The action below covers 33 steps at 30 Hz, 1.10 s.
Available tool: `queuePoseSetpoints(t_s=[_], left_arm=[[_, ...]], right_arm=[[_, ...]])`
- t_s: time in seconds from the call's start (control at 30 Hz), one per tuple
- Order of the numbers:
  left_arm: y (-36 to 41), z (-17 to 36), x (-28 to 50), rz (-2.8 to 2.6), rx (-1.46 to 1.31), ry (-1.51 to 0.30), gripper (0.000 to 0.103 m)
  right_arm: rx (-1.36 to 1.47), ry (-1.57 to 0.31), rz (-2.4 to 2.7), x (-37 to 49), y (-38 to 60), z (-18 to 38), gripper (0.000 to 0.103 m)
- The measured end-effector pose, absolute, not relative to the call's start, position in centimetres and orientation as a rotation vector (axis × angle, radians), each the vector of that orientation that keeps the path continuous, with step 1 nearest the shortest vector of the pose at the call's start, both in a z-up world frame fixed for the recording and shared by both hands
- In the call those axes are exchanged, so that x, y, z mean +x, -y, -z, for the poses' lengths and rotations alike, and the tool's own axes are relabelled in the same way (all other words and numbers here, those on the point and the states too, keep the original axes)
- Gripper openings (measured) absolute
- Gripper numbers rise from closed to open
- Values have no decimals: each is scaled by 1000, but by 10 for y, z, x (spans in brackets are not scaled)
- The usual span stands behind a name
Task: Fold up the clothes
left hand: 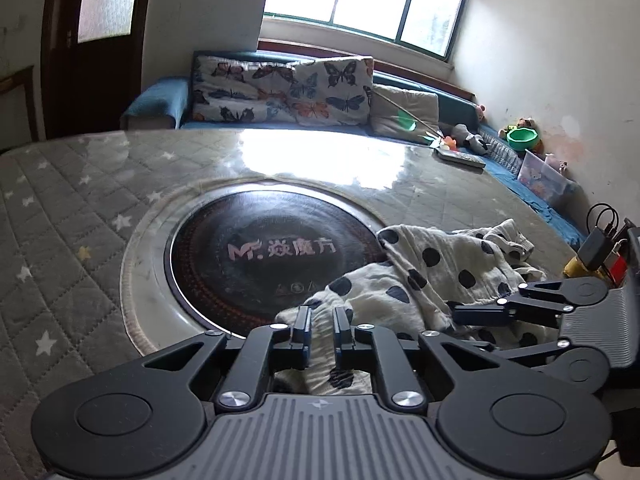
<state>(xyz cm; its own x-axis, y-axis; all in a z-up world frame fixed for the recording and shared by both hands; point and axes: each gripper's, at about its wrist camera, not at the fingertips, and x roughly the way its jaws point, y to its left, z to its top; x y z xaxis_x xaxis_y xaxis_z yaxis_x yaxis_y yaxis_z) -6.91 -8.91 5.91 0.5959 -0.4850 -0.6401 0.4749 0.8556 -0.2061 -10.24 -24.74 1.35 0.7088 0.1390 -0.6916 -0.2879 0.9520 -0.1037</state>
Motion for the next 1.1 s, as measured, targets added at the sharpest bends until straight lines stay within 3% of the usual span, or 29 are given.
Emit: queuePoseSetpoints(t_s=[0.07,0.13,0.17,0.27,0.4,0.53,0.6,0.97,1.1], left_arm=[[89,-56,-68,552,-7,-754,35],[89,-54,-66,541,4,-758,39],[89,-52,-65,540,3,-765,40],[89,-47,-58,526,-7,-788,55],[88,-41,-49,528,-32,-807,56],[92,-35,-44,541,-43,-810,51],[94,-33,-43,552,-42,-814,39],[91,-49,-57,596,-65,-731,11],[84,-72,-79,742,-129,-640,10]], right_arm=[[-205,-748,-221,-102,249,-15,15],[-186,-739,-206,-103,255,-21,9],[-179,-729,-194,-105,258,-25,8],[-202,-671,-135,-116,272,-41,7],[-217,-587,-33,-138,301,-73,7],[-238,-513,107,-158,334,-102,7],[-247,-480,182,-168,351,-115,7],[-218,-386,445,-205,406,-136,7],[-224,-377,448,-202,406,-132,7]])
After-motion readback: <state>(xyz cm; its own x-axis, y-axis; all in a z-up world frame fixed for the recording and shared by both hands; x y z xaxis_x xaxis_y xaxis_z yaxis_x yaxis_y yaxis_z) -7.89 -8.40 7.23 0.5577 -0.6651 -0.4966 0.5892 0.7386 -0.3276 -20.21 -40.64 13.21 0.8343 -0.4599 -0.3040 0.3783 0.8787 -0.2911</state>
